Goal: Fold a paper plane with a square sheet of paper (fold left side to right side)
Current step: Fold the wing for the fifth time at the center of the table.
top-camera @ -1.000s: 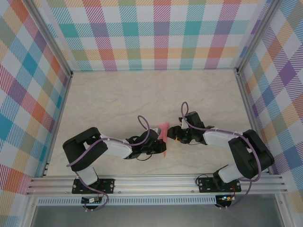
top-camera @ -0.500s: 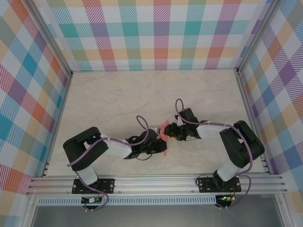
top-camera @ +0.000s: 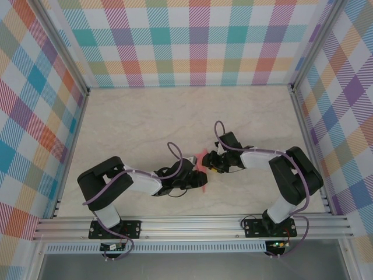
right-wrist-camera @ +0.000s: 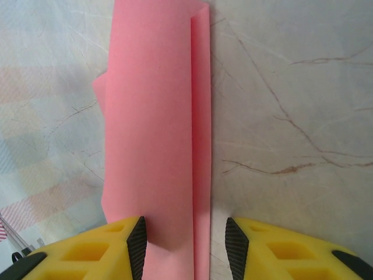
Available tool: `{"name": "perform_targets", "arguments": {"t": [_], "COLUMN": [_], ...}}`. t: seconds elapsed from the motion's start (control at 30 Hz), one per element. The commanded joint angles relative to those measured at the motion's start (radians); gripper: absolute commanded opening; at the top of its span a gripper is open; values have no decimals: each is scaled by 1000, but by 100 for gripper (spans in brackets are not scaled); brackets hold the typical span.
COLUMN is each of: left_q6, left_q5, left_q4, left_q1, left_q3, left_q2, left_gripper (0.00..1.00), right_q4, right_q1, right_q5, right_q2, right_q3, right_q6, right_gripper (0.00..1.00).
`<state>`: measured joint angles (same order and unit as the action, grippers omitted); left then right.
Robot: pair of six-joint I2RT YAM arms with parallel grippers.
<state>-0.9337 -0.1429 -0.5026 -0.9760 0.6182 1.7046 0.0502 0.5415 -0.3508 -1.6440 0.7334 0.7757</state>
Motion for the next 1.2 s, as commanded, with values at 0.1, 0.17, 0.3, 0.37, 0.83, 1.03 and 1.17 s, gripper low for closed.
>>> {"name": "perform_targets", "arguments": {"t": [0.1,0.17,0.3,0.37,0.83,1.03,1.17], "left_q6": [10,18,18,6,-10,-24,-27], "left_q5": [-22,-21,-13,-35,-208,-219,-231], "left_q4": [5,22,81,84,0,-36,-48], "left_q1": [32,37,79,123,244,243,244], "left_q3": [-41,-50,-75,-93,18,44,59], "left_q2": [-108,-142,-224,-255,-62,3,29], "left_gripper": [44,47,48,48,40,38,36], "right_q4": [38,40,42,42,48,50,51], "right_q1": [17,18,17,17,18,17,17], "right_q5": [32,32,32,31,29,29,29], "right_q2": [-61,-62,-59,-57,-54,-54,-57], "right_q3": [-8,-8,-7,-8,-6,-6,-5], "right_q6": [2,2,0,-1,-9,-10,-12], "right_gripper": [44,44,44,44,44,44,44]}}
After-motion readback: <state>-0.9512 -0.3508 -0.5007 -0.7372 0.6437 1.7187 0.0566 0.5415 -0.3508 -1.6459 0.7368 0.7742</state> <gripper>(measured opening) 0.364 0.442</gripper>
